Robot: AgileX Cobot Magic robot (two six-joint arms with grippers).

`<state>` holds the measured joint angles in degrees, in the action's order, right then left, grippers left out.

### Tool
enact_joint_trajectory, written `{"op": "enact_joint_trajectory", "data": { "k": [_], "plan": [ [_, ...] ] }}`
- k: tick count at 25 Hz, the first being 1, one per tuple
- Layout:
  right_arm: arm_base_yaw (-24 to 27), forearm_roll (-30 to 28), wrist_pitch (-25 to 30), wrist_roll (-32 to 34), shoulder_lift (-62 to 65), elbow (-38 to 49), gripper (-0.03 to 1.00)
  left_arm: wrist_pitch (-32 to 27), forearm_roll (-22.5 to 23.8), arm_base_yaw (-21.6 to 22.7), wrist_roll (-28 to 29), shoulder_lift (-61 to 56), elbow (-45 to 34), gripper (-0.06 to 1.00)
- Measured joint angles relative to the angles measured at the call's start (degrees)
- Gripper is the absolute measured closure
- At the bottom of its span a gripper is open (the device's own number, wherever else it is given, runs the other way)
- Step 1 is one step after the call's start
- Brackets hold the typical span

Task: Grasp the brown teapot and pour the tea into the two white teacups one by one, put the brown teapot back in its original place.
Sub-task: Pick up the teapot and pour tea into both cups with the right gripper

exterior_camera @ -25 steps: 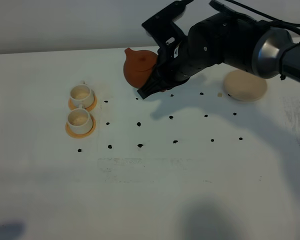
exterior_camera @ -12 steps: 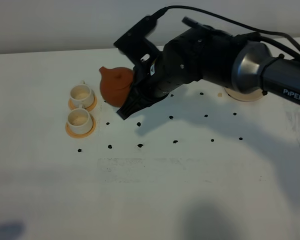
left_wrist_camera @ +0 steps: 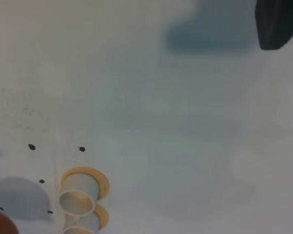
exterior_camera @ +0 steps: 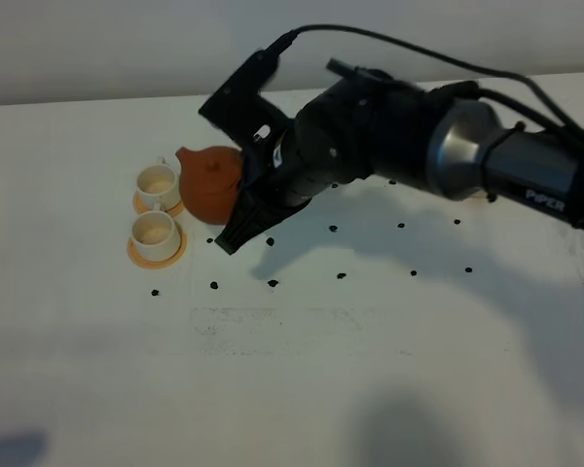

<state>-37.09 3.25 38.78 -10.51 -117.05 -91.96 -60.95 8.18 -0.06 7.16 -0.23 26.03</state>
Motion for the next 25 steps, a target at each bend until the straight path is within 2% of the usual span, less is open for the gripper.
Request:
{"op": "enact_joint_trajectory", "data": {
  "k": [14, 25],
  "plan": [
    [-2.97, -6.62, -2.19, -0.06, -2.77, 0.0, 0.88, 0.0, 0.04, 0.0, 0.0, 0.0, 0.0, 0.62],
    [-3.15, -8.58, -2.68, 0.12, -5.34, 0.0, 0.88, 0.0, 0.04, 0.0, 0.0, 0.0, 0.0, 0.62]
  ]
}}
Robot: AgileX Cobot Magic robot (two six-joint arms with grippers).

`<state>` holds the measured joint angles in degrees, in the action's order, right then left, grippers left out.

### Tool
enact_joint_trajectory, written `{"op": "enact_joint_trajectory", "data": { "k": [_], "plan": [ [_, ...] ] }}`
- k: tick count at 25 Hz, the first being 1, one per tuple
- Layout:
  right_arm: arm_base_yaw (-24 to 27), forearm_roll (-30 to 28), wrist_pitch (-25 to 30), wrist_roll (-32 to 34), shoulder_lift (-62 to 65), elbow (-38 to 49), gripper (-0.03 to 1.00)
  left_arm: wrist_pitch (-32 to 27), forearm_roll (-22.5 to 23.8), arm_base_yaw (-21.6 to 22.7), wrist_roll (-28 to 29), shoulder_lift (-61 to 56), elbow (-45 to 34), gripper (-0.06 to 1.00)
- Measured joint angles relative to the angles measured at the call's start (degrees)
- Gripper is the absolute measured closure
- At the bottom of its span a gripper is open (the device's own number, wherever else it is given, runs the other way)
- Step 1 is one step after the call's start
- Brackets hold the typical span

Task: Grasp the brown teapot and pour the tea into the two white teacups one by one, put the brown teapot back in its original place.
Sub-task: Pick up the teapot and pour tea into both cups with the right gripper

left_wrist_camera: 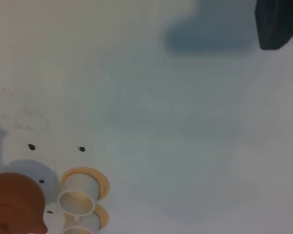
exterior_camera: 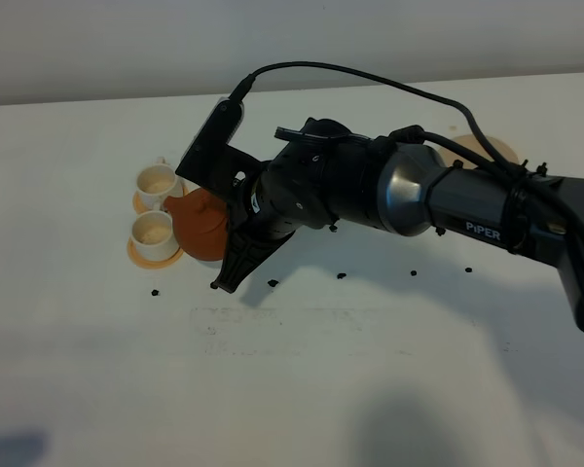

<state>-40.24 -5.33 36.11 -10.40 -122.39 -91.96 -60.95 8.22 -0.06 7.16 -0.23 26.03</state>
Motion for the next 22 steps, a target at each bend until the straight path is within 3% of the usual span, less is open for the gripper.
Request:
{"op": "enact_joint_trajectory", "data": {
  "k": [22],
  "plan": [
    [0.0, -1.83, -1.44, 1.15, -2.83, -2.39, 0.88, 0.0, 0.0, 0.0, 0.0, 0.0, 0.0, 0.62]
  ]
}}
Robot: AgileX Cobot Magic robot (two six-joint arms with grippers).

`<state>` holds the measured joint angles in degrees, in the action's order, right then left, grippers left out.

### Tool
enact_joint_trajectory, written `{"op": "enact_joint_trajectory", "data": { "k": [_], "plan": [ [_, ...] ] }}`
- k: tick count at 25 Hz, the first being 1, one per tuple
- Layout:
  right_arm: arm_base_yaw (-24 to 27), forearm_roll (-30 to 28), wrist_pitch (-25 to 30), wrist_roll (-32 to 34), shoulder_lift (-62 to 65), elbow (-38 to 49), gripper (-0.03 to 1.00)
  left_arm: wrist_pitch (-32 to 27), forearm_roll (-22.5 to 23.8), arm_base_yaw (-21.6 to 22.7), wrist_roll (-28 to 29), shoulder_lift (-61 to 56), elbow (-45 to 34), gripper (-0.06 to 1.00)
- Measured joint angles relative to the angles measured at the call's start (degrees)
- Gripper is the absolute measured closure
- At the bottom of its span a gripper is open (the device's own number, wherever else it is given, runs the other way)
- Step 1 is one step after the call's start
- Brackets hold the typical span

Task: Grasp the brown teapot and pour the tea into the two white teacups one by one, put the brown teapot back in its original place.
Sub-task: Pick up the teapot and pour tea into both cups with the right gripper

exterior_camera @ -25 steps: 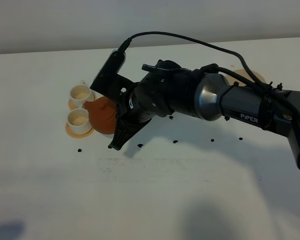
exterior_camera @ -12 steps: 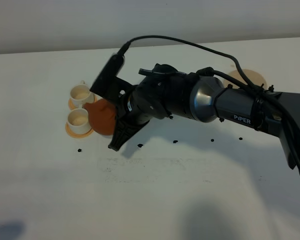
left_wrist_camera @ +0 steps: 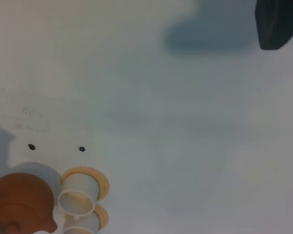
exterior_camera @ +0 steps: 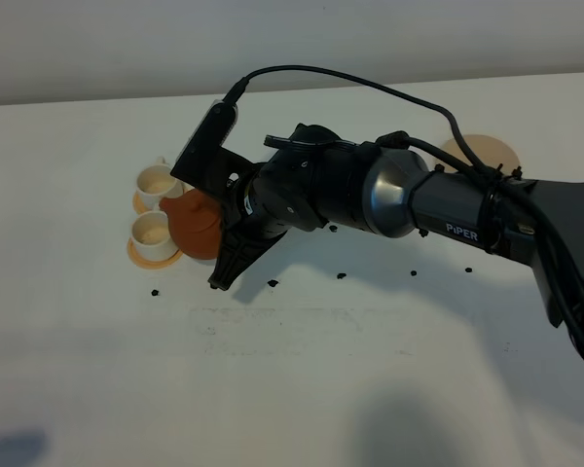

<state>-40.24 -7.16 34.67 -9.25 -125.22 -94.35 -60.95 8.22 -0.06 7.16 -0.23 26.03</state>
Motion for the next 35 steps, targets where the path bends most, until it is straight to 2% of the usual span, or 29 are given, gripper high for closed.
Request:
{"op": "enact_joint_trajectory", "data": {
  "k": [24, 35],
  "plan": [
    [-1.19, -12.16, -0.59, 0.36, -0.19, 0.0, 0.88, 0.0, 0.0, 0.0, 0.0, 0.0, 0.0, 0.62],
    [-1.88, -14.41, -0.59, -0.36, -0.19, 0.0, 0.88, 0.0, 0.0, 0.0, 0.0, 0.0, 0.0, 0.62]
  ]
}}
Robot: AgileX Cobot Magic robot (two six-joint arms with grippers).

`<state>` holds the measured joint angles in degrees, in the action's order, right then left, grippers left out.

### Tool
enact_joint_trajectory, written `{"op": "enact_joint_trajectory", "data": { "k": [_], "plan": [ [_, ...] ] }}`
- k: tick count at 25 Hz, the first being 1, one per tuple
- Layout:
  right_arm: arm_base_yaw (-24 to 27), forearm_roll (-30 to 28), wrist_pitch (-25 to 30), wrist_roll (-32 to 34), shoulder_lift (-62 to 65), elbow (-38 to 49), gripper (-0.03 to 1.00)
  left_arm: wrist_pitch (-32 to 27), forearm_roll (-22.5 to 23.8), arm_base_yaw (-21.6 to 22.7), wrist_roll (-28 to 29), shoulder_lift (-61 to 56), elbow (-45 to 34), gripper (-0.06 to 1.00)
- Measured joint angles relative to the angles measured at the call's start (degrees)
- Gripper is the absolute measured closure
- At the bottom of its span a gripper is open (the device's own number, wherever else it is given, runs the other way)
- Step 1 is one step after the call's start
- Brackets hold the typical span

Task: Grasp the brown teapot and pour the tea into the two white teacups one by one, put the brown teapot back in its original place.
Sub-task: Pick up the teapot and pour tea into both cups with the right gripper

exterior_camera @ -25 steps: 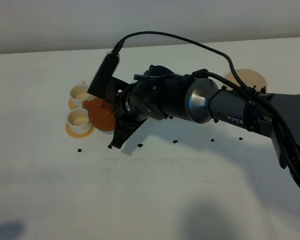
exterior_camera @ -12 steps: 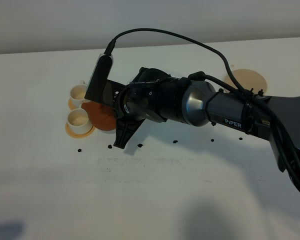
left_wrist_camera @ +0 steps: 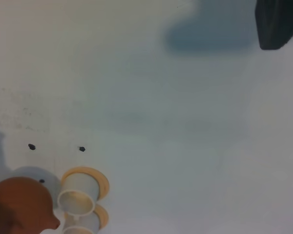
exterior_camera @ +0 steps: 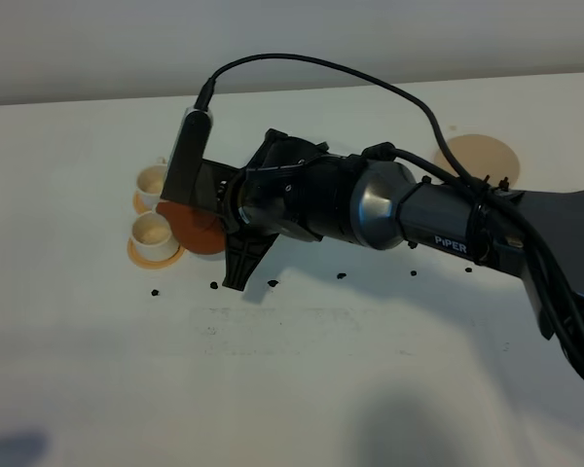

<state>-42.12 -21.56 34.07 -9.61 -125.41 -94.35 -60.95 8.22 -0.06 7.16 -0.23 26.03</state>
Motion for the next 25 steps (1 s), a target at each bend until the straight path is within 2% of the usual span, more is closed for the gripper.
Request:
{"op": "enact_joint_trajectory", "data": {
  "k": [5, 14, 25],
  "plan": [
    [-0.13, -0.26, 0.33, -0.93, 0.0, 0.0, 0.88, 0.0, 0.0, 0.0, 0.0, 0.0, 0.0, 0.62],
    [-0.13, -4.43, 1.6, -0.98, 0.0, 0.0, 0.88, 0.0, 0.0, 0.0, 0.0, 0.0, 0.0, 0.62],
    [-0.24, -4.68, 1.59, -0.98, 0.0, 0.0, 0.88, 0.0, 0.0, 0.0, 0.0, 0.0, 0.0, 0.62]
  ]
}}
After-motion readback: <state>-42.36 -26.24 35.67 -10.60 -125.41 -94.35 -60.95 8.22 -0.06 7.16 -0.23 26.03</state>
